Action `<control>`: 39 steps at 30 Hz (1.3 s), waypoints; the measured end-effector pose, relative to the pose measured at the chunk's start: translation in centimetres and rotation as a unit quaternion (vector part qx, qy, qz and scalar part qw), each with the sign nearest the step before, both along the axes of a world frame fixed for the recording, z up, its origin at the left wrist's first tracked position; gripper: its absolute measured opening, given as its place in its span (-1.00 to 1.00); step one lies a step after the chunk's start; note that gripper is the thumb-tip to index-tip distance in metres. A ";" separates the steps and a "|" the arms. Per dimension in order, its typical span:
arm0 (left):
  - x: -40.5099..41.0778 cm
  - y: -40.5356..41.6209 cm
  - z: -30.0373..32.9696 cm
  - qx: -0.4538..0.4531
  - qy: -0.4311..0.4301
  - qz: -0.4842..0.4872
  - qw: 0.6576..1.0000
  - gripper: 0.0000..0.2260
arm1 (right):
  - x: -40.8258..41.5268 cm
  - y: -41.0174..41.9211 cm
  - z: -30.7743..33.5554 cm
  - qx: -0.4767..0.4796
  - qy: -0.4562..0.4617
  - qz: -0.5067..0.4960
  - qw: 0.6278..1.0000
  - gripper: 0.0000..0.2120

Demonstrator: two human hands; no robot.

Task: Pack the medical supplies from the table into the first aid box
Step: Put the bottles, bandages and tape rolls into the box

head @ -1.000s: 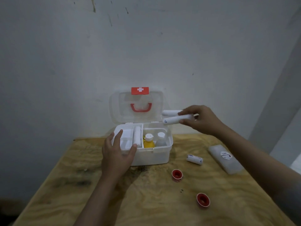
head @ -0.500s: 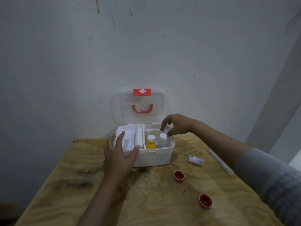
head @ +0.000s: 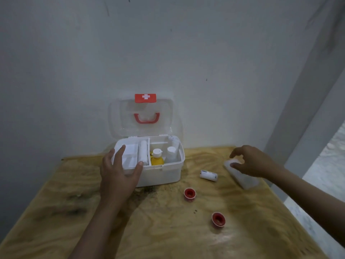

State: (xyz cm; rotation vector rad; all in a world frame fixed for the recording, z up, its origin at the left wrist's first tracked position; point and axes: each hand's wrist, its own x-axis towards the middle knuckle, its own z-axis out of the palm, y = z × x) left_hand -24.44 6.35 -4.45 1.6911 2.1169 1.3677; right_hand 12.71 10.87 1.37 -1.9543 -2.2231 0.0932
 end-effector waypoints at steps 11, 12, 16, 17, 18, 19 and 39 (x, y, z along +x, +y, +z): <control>0.0 0.0 0.0 -0.001 -0.005 -0.004 1.000 -0.36 | 1.5 -3.8 -5.6 0.020 0.078 -0.153 0.985 -0.68; -0.1 0.0 0.0 -0.001 -0.004 -0.004 1.000 -0.36 | 1.5 -3.9 -5.6 0.033 0.103 -0.159 0.981 -0.70; -0.2 0.0 0.0 0.002 -0.001 -0.011 1.000 -0.36 | 0.6 -4.4 -4.2 0.106 0.185 -0.131 0.968 -0.74; -0.2 0.0 0.0 0.001 -0.001 -0.011 1.000 -0.36 | 0.2 -4.5 -3.4 0.125 0.207 -0.117 0.963 -0.74; -0.2 -0.1 0.0 0.000 0.000 -0.011 1.000 -0.36 | -0.2 -4.5 -2.6 0.143 0.232 -0.103 0.957 -0.76; -0.1 -0.1 -0.1 0.000 0.000 -0.010 1.000 -0.36 | -0.7 -4.5 -1.7 0.158 0.259 -0.087 0.949 -0.77; -0.2 -0.2 -0.2 -0.005 -0.015 -0.014 1.000 -0.35 | -17.0 4.8 9.3 0.009 0.107 0.157 0.982 -0.78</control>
